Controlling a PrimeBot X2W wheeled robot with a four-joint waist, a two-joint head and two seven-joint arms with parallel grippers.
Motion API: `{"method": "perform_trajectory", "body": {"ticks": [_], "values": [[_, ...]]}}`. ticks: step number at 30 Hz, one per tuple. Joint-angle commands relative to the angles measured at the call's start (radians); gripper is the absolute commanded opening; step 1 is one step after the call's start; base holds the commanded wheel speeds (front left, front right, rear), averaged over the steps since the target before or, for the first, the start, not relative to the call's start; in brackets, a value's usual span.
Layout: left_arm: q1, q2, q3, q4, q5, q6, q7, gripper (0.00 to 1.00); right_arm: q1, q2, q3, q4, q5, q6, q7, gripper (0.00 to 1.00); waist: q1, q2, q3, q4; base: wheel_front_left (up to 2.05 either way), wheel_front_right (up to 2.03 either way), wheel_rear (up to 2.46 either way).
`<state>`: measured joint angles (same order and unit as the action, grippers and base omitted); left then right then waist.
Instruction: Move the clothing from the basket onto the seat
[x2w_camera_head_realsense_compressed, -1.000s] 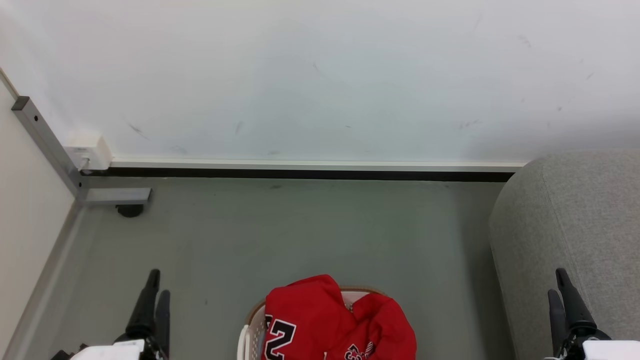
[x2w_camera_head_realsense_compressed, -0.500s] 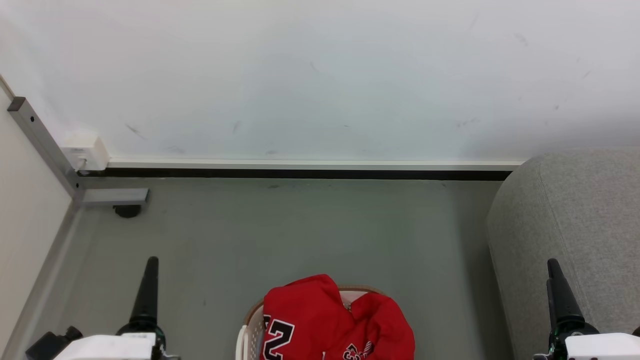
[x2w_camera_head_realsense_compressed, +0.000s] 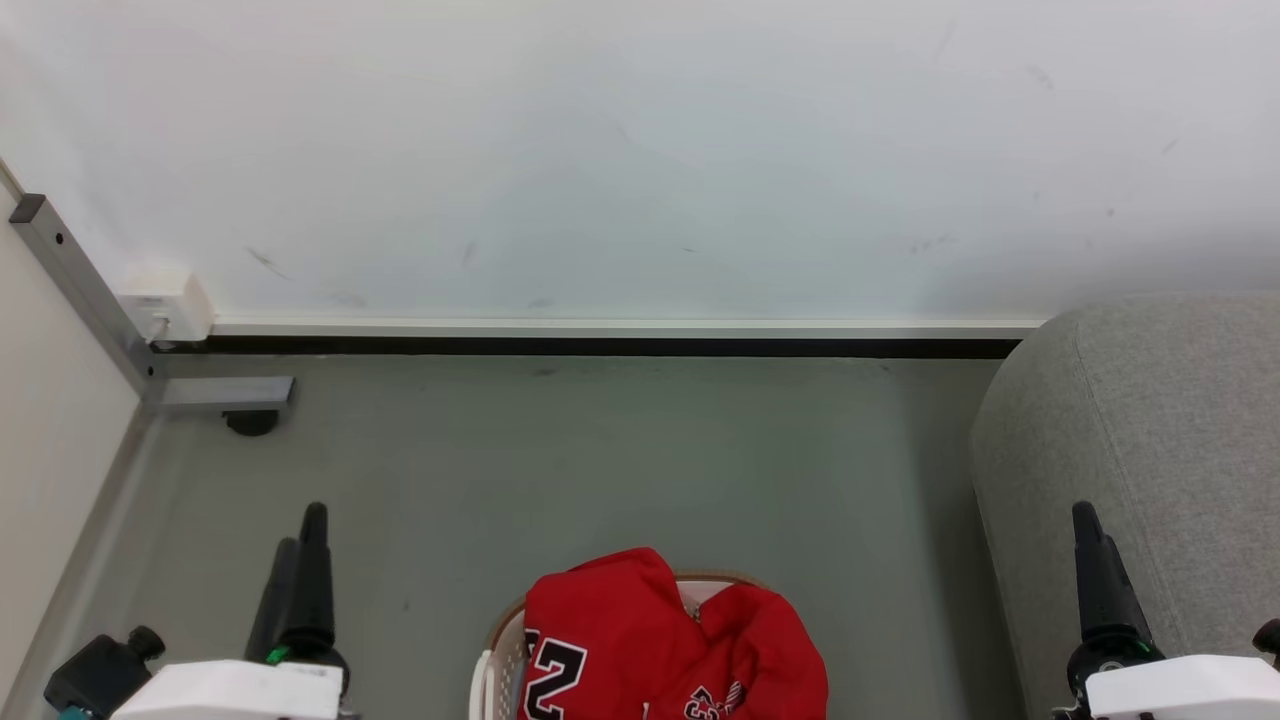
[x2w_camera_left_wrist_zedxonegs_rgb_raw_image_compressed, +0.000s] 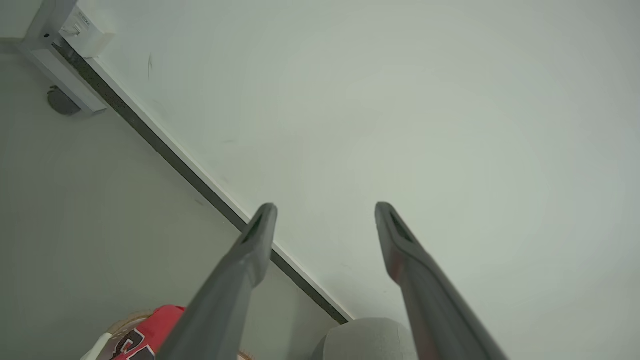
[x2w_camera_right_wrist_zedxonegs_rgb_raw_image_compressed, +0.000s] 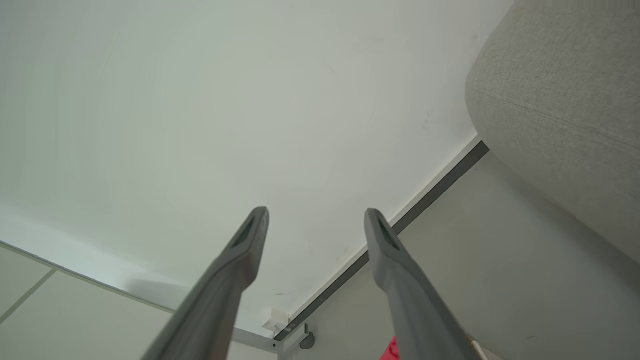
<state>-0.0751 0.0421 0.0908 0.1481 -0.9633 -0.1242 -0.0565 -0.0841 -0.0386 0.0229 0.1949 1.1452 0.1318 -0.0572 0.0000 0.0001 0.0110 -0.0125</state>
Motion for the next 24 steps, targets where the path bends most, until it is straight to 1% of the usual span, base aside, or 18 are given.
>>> {"method": "perform_trajectory", "body": {"ticks": [1,3,9,14,20,24], "values": [[-0.010,0.009,0.001,-0.019,0.046,-0.005,-0.012,1.00,-0.026,-0.011,0.001,-0.017,-0.035,-0.001,-0.011,1.00,0.0000,-0.0001,0.000,0.000,0.00,0.00,0.00],[-0.009,0.009,0.001,-0.022,0.088,-0.005,-0.019,1.00,-0.026,-0.011,0.003,-0.018,-0.070,-0.001,-0.019,1.00,0.0000,-0.0001,0.001,0.000,0.00,0.00,0.00],[-0.008,0.008,-0.009,-0.024,0.163,-0.005,-0.039,1.00,-0.027,-0.012,0.014,-0.019,-0.165,-0.001,-0.037,1.00,0.0000,-0.0001,0.001,-0.001,0.00,0.00,0.00],[-0.002,0.012,-0.017,-0.027,0.257,-0.006,-0.055,1.00,-0.029,-0.012,0.026,-0.012,-0.253,-0.001,-0.053,1.00,0.0000,-0.0001,0.001,-0.003,0.00,0.00,0.00],[0.003,0.016,-0.024,-0.021,0.361,-0.006,-0.072,1.00,-0.030,-0.013,0.024,0.024,-0.369,-0.001,-0.072,1.00,0.0000,-0.0001,0.002,-0.004,0.00,0.00,0.00],[0.003,0.022,-0.032,-0.014,0.429,0.004,-0.082,1.00,-0.036,-0.013,0.027,0.046,-0.447,-0.001,-0.081,1.00,0.0000,-0.0001,0.003,-0.007,0.00,0.00,0.00]]}}
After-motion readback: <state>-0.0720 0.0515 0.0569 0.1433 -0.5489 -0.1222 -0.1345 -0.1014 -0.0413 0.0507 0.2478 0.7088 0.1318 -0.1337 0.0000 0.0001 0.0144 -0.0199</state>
